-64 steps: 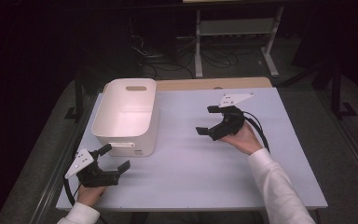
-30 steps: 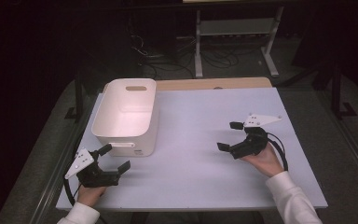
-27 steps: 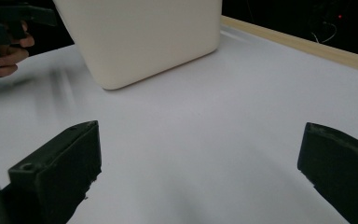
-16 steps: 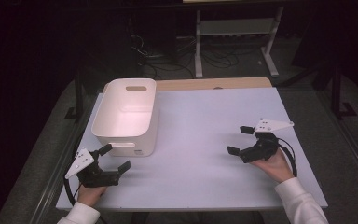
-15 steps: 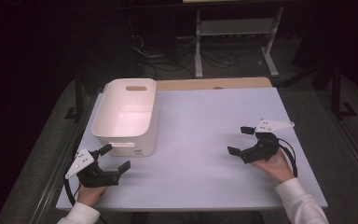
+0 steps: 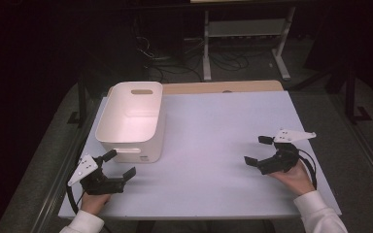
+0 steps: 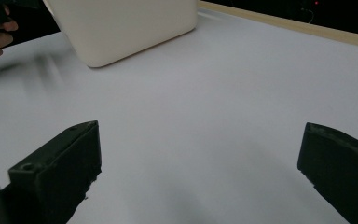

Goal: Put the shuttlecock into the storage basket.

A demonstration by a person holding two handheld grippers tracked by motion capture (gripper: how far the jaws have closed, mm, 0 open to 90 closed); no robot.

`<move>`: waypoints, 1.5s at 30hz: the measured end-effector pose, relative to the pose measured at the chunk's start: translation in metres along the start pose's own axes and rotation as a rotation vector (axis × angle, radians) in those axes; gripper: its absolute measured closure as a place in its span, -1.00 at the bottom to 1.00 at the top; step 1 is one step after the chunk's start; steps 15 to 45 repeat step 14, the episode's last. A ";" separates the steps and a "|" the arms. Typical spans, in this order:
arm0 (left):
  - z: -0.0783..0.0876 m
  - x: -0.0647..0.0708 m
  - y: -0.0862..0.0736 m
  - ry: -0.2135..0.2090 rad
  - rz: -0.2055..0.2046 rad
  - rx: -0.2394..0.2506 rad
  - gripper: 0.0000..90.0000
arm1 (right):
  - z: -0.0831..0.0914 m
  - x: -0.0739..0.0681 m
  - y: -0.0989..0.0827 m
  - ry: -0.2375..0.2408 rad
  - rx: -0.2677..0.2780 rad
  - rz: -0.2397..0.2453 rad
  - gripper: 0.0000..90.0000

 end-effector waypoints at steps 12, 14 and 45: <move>0.000 0.001 0.001 -0.004 0.002 0.006 -1.00 | 0.013 0.002 -0.004 -0.026 0.022 -0.007 -1.00; 0.000 0.001 0.001 -0.004 0.000 0.006 -1.00 | 0.016 0.003 -0.003 -0.030 0.027 -0.008 -1.00; 0.000 0.001 0.001 -0.004 0.000 0.006 -1.00 | 0.016 0.003 -0.003 -0.030 0.027 -0.008 -1.00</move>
Point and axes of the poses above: each handheld gripper's, and its own axes: z roughly backward along the jaws, y roughly out of its top, x roughly to its right, the point moved 10 cm from there along -z, roughly forward along the jaws, and after that the axes turned 2 degrees about -y, right-handed, at the moved point
